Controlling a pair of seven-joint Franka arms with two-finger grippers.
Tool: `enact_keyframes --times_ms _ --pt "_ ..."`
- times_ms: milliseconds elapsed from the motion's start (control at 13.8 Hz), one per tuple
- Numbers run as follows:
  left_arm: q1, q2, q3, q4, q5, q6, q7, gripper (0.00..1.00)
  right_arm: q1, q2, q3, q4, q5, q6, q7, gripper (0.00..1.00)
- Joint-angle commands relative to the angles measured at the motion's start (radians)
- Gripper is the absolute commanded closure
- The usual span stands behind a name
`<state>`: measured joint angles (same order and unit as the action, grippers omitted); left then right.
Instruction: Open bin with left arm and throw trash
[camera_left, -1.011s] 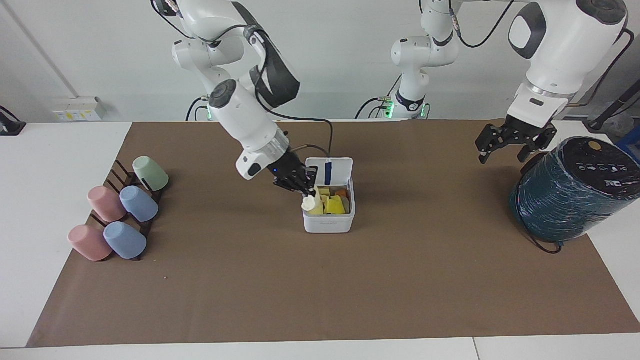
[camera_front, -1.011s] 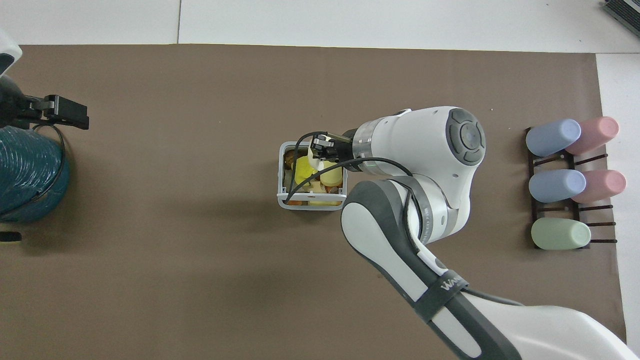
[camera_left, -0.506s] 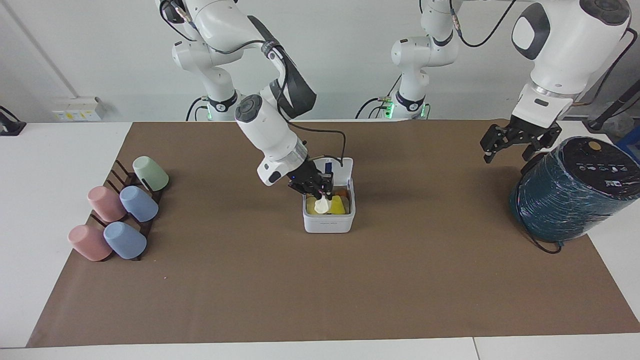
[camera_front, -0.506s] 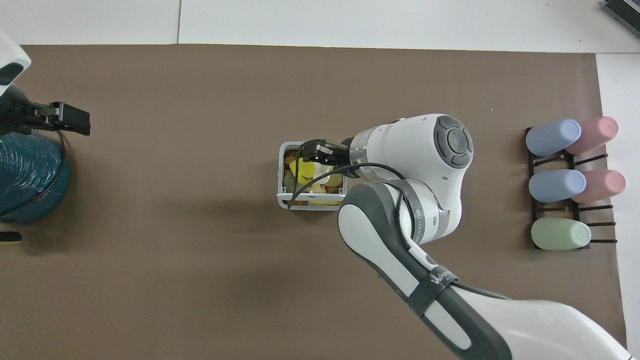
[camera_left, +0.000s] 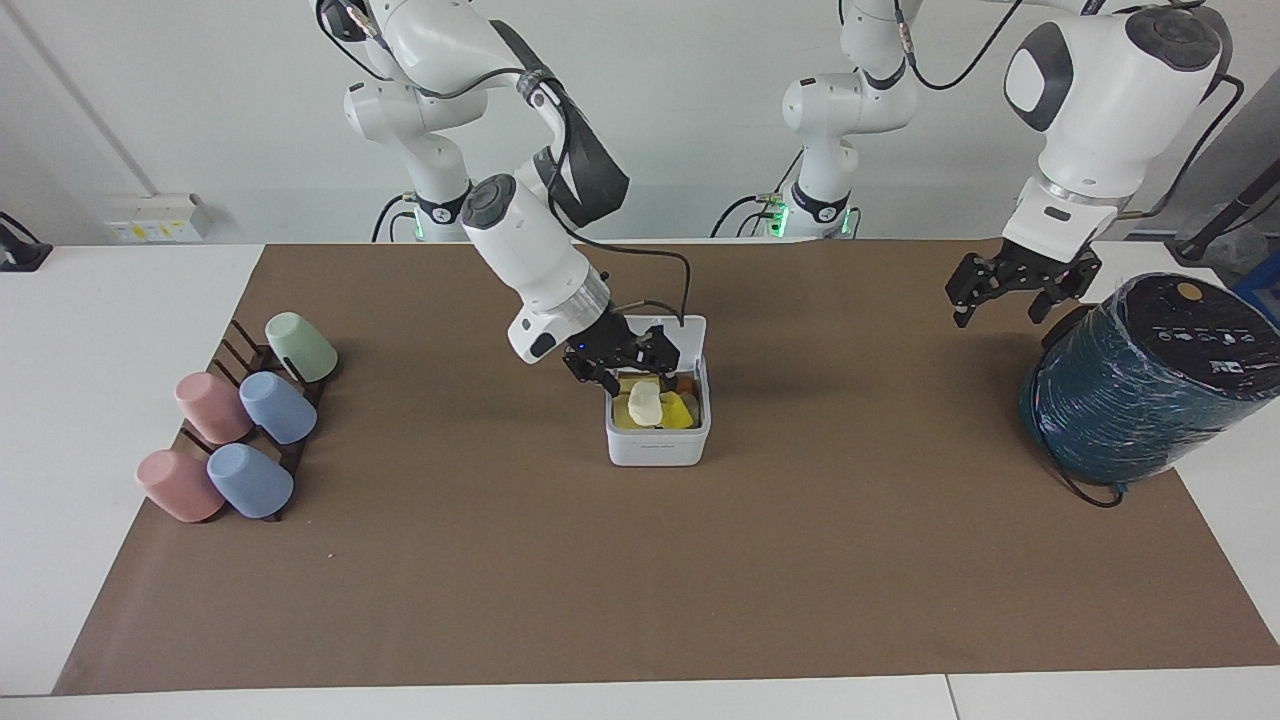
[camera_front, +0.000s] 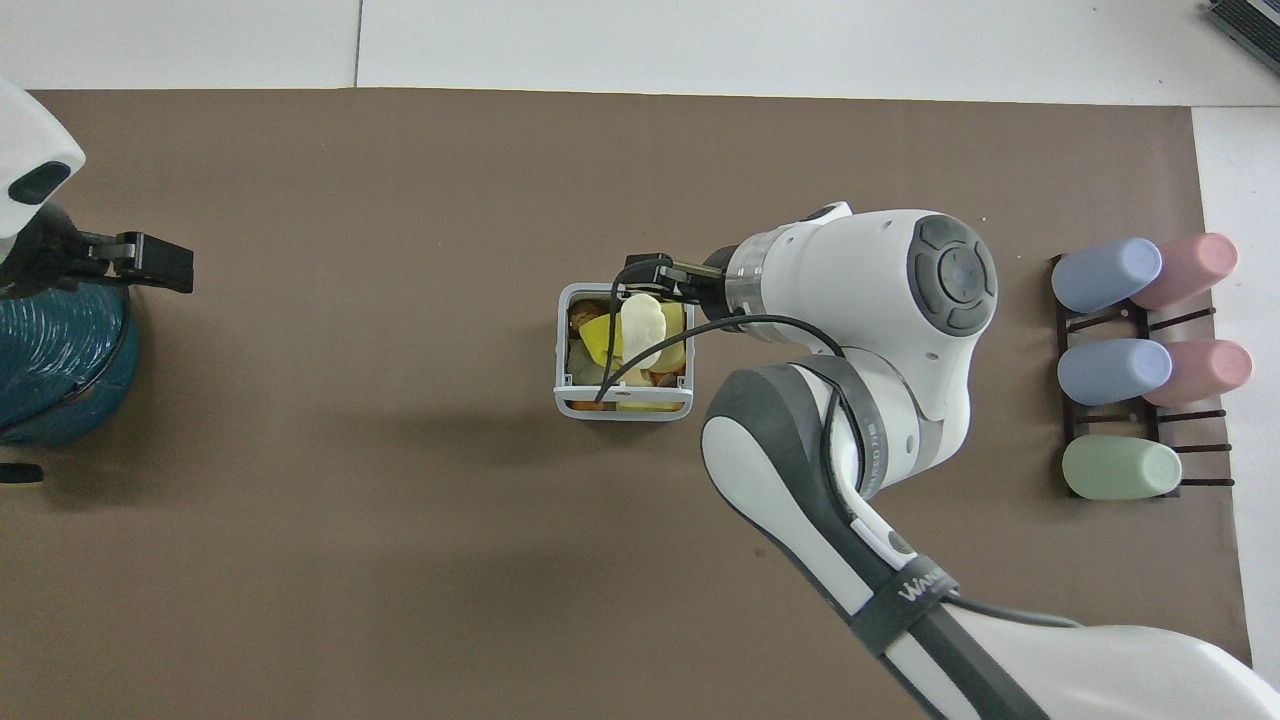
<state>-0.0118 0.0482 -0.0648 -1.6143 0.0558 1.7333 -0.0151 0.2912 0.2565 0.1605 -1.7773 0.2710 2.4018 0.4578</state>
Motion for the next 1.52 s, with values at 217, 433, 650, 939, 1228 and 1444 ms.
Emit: enact_keyframes --times_ms 217,433,650,939,1228,1444 --pt "-0.004 -0.033 0.002 -0.042 0.022 0.025 -0.003 0.0 -0.176 -0.15 -0.004 0.015 -0.332 -0.232 -0.004 0.0" --pt "-0.002 -0.033 0.003 -0.042 0.022 0.02 -0.003 0.0 -0.231 -0.218 -0.004 0.048 -0.361 -0.41 -0.011 0.0" --pt "-0.005 -0.033 0.002 -0.042 0.022 0.017 -0.006 0.0 -0.282 -0.25 -0.004 0.132 -0.362 -0.625 -0.091 0.0" --pt "-0.014 -0.033 0.002 -0.042 0.022 0.022 -0.008 0.0 -0.371 -0.25 -0.003 0.267 -0.343 -0.837 -0.224 0.0" --pt "-0.013 -0.033 0.002 -0.042 0.022 0.023 -0.006 0.0 -0.373 -0.264 -0.025 0.272 -0.343 -0.928 -0.309 0.0" --pt "-0.01 -0.033 0.002 -0.042 0.022 0.023 0.001 0.0 -0.359 -0.273 -0.062 0.247 -0.316 -0.897 -0.311 0.0"
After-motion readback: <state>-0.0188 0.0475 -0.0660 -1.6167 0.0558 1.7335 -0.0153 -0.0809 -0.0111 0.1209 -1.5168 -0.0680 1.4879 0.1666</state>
